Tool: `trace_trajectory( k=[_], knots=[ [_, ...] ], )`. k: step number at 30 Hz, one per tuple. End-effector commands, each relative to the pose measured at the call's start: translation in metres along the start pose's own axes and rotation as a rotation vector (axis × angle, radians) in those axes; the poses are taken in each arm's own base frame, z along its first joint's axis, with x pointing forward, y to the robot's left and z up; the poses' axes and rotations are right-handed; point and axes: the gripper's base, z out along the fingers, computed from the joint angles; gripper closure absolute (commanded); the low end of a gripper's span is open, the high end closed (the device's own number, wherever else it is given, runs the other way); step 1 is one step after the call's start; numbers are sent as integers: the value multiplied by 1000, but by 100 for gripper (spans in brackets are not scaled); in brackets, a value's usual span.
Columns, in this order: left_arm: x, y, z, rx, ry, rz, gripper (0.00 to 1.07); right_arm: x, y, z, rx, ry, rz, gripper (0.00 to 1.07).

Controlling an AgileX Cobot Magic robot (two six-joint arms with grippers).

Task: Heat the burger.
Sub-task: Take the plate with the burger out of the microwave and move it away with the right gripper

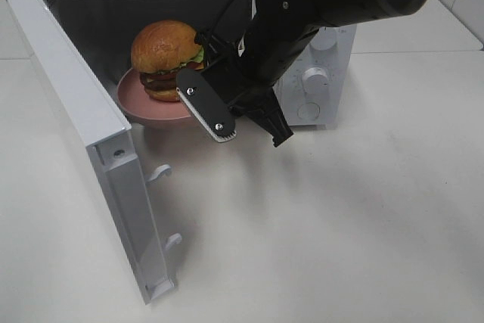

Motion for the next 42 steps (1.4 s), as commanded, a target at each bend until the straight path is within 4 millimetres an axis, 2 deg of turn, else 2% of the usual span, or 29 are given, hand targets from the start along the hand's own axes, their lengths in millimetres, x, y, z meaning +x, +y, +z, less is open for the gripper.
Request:
trace_trajectory(
  k=[1, 15, 26, 42],
  knots=[
    [1, 0, -2, -7, -22, -6, 14, 5, -5, -23, 93, 26, -22, 107],
    [1, 0, -2, -7, -22, -6, 14, 5, 23, -57, 98, 49, -63, 107],
    [1, 0, -2, -7, -22, -6, 14, -3, 54, -84, 76, 43, -62, 107],
    [1, 0, -2, -7, -22, -6, 14, -8, 98, -133, 85, 37, 42, 107]
  ],
)
